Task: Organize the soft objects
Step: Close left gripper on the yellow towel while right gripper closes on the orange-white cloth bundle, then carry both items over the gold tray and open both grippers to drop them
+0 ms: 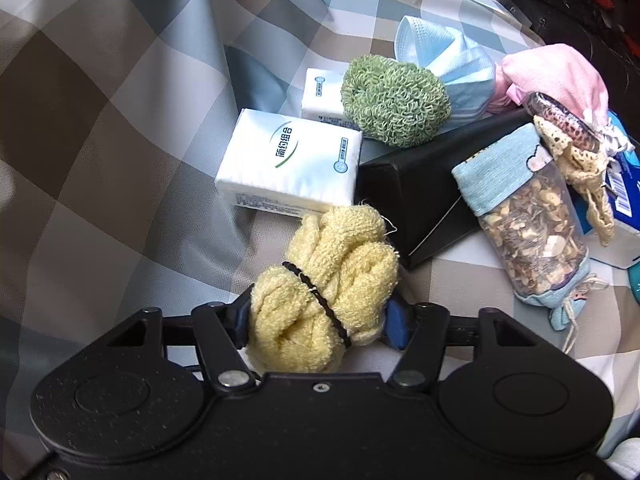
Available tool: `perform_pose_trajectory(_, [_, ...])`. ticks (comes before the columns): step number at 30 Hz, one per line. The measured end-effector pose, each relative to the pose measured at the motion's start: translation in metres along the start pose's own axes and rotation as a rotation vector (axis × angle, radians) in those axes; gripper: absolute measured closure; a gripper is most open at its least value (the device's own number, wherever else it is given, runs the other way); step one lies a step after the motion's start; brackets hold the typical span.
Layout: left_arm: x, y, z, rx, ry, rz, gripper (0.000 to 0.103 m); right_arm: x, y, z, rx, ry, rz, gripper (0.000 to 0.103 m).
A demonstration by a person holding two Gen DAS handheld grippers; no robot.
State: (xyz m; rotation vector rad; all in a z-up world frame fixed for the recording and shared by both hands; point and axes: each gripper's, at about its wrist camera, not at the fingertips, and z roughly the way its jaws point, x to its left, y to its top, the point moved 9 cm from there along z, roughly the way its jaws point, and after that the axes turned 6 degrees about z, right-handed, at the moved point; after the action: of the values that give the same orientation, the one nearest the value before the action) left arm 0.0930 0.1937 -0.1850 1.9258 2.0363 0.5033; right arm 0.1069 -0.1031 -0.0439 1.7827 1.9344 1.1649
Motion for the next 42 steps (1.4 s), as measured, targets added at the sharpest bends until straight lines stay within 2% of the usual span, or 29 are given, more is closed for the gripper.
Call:
perform_pose_trajectory(5, [-0.008, 0.015, -0.03, -0.046, -0.003, 0.035, 0.05, -0.045, -0.002, -0.021, -0.055, -0.081, 0.077, 0.064])
perform_pose_trajectory(11, [-0.039, 0.058, -0.075, -0.149, 0.007, 0.193, 0.05, -0.096, -0.008, -0.043, -0.109, -0.174, 0.178, 0.064])
perform_pose_trajectory(17, [-0.103, 0.112, -0.115, -0.228, -0.094, 0.351, 0.049, -0.151, -0.017, -0.068, -0.171, -0.306, 0.301, 0.064])
perform_pose_trajectory(22, [-0.19, 0.145, -0.138, -0.257, -0.207, 0.503, 0.049, -0.193, -0.023, -0.089, -0.248, -0.441, 0.375, 0.064])
perform_pose_trajectory(27, [-0.272, 0.152, -0.141, -0.219, -0.301, 0.606, 0.049, -0.215, -0.034, -0.095, -0.298, -0.518, 0.433, 0.064])
perform_pose_trajectory(31, [-0.31, 0.132, -0.125, -0.17, -0.333, 0.617, 0.048, -0.227, -0.041, -0.093, -0.332, -0.506, 0.507, 0.064])
perform_pose_trajectory(36, [-0.324, 0.087, -0.095, -0.063, -0.352, 0.612, 0.048, -0.241, -0.047, -0.086, -0.314, -0.483, 0.569, 0.064])
perform_pose_trajectory(38, [-0.323, 0.077, -0.082, -0.023, -0.334, 0.604, 0.048, -0.24, -0.048, -0.084, -0.312, -0.485, 0.562, 0.064])
perform_pose_trajectory(42, [-0.317, 0.071, -0.069, 0.041, -0.361, 0.522, 0.048, -0.231, -0.046, -0.083, -0.318, -0.502, 0.508, 0.064])
